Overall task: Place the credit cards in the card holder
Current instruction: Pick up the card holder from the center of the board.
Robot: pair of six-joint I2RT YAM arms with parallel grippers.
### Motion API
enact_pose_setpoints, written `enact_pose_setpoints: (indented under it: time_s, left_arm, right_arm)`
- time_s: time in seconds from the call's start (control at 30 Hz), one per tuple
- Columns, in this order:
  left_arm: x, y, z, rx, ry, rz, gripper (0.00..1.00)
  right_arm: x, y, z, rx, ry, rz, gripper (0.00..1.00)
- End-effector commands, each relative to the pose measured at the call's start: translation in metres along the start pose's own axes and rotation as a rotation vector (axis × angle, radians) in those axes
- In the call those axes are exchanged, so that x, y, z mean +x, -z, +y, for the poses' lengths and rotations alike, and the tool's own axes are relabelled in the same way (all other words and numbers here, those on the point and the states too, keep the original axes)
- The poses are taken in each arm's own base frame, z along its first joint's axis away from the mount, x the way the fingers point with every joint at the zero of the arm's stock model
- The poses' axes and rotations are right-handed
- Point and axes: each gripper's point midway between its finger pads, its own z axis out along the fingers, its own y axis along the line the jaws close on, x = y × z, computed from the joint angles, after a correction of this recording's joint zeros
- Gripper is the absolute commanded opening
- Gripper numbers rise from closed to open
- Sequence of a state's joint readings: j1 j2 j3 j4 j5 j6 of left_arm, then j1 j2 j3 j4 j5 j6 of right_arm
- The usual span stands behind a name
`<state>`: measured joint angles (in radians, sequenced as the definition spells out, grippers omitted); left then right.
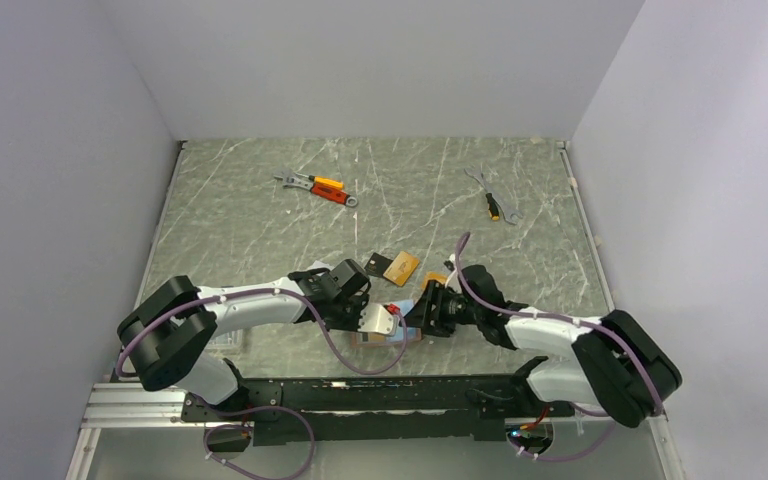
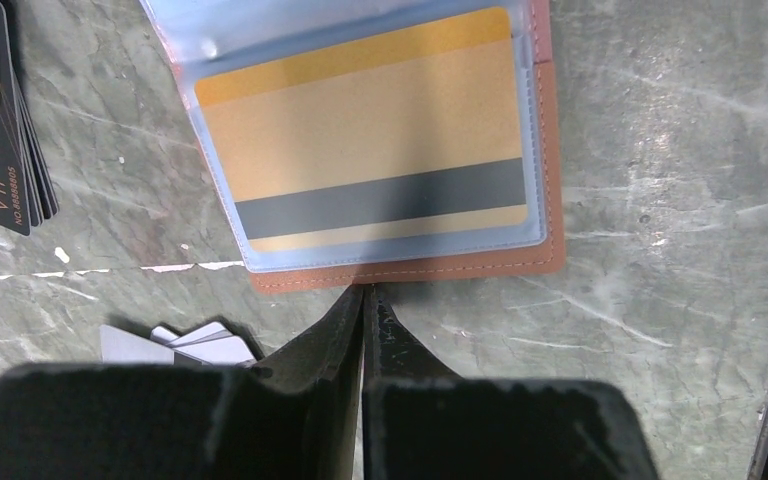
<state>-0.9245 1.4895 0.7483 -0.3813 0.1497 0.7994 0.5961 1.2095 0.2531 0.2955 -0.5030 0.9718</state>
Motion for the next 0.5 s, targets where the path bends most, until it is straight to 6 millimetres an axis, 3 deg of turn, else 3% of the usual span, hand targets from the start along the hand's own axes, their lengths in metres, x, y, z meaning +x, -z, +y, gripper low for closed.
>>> enact_pose_setpoints:
  time_s: [0.0,0.17,0.37,0.47]
  left_arm:
    - [0.016,-0.01,-0.024,0.085,0.017,0.045,0.09]
    - [0.009,-0.008,-0.025,0.099,0.029,0.019,0.09]
    - [-0.003,0.001,-0.018,0.112,0.063,-0.026,0.09]
    - [-0.01,0.024,0.008,0.082,0.148,-0.092,0.1]
  right_arm:
    - [-0.008,-0.01,0.001,0.007,0.012,-0.003,0.5]
    - [-0.008,-0.025,-0.004,0.06,0.023,0.023,0.39]
    - [-0.022,-0.023,0.012,0.07,0.093,-0.036,0.0]
    - [-0.026,-0.012,0.025,0.069,0.161,-0.06,0.0]
